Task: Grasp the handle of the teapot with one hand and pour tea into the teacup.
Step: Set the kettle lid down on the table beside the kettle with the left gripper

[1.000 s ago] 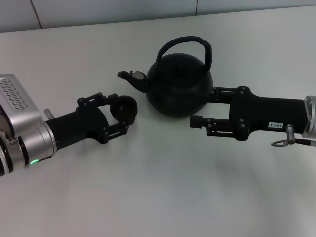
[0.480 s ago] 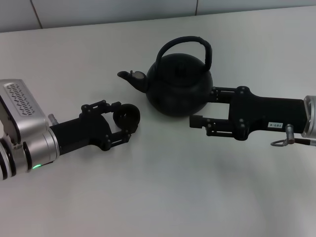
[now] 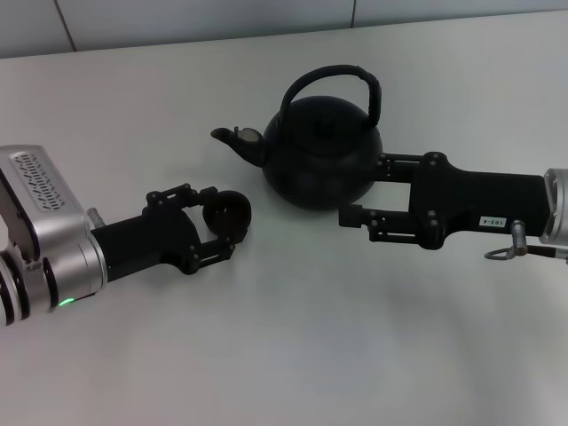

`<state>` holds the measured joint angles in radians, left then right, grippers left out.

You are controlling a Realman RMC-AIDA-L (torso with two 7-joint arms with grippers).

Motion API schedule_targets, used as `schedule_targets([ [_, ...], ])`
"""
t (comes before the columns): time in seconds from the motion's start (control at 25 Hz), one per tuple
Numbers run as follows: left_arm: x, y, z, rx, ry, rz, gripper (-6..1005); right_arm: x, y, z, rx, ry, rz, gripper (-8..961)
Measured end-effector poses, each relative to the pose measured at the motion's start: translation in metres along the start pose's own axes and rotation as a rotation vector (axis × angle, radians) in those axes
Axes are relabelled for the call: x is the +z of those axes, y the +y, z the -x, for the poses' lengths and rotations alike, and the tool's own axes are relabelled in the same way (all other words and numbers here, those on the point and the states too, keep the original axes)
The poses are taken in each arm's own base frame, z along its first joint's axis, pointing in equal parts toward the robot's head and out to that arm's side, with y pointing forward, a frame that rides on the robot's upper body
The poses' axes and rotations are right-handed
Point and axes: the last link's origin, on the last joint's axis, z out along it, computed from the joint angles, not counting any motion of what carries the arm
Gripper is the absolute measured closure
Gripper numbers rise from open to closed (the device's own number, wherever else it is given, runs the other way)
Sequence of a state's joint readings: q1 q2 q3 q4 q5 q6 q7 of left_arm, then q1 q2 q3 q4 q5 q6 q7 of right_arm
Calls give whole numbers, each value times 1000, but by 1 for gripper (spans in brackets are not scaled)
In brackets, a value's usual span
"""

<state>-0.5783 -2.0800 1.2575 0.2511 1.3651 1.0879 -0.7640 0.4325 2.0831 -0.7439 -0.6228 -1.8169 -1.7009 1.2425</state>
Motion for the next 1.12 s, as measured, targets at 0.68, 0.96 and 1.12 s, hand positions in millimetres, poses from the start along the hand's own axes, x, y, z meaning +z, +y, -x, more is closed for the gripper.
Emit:
schedule_targets([
  [0.68,3,-3,0,18,-25,-8,306,1,0,0,0,1,2,302],
  [0.96,5,-3,-1,11,-31,6,306,2,0,1,-1,0,4,303],
  [1.12,5,-3,-1,13,-35,4,306,2,-1,1,-3,-1,5,303],
])
